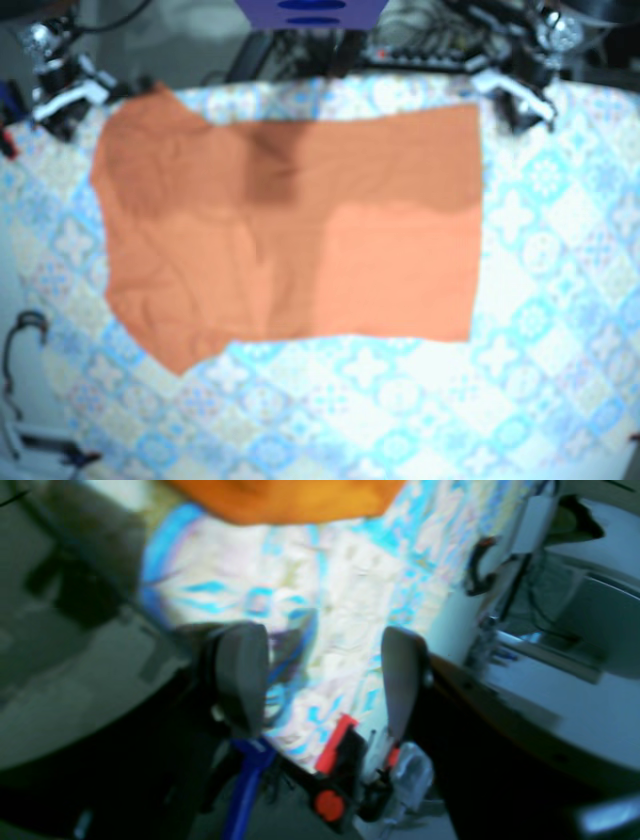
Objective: Fold the T-shirt properly
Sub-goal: 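Close the right gripper on the shirt's shoulder edge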
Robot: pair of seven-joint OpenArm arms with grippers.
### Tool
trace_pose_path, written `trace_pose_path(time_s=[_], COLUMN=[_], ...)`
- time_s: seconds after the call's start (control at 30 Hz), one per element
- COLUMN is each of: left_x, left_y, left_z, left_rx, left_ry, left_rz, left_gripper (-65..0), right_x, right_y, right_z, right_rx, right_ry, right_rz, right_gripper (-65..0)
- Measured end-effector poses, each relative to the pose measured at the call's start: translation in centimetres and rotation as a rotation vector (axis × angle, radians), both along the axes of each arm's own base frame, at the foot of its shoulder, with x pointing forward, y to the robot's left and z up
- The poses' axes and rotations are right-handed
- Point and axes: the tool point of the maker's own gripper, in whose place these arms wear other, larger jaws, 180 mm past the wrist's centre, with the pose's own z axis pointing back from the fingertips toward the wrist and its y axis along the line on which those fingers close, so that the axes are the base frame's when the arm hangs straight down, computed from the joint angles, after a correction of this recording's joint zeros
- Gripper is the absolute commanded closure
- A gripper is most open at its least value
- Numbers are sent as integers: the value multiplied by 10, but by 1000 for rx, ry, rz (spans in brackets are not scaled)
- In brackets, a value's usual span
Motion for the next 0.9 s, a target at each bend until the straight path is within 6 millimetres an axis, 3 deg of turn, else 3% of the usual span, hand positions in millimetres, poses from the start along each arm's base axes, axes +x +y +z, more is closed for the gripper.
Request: trace_pose_path(time_s=[0.2,0.47,0.9], left_x=[0,0,-1], left_y=[-2,-2,-2], left_z=[0,0,0], left_rx=[-5,-5,-5], left_ry=[1,1,2], left_rz=[-5,-5,-4], left_gripper=[-228,-228,-228], right_x=[-9,3,1], right_y=[-3,16,33], right_z=[-6,-13,-19], right_rx=[10,19,28], right_ry=[7,1,7], right_rz=[-2,44,84], right_gripper=[-349,-349,-349])
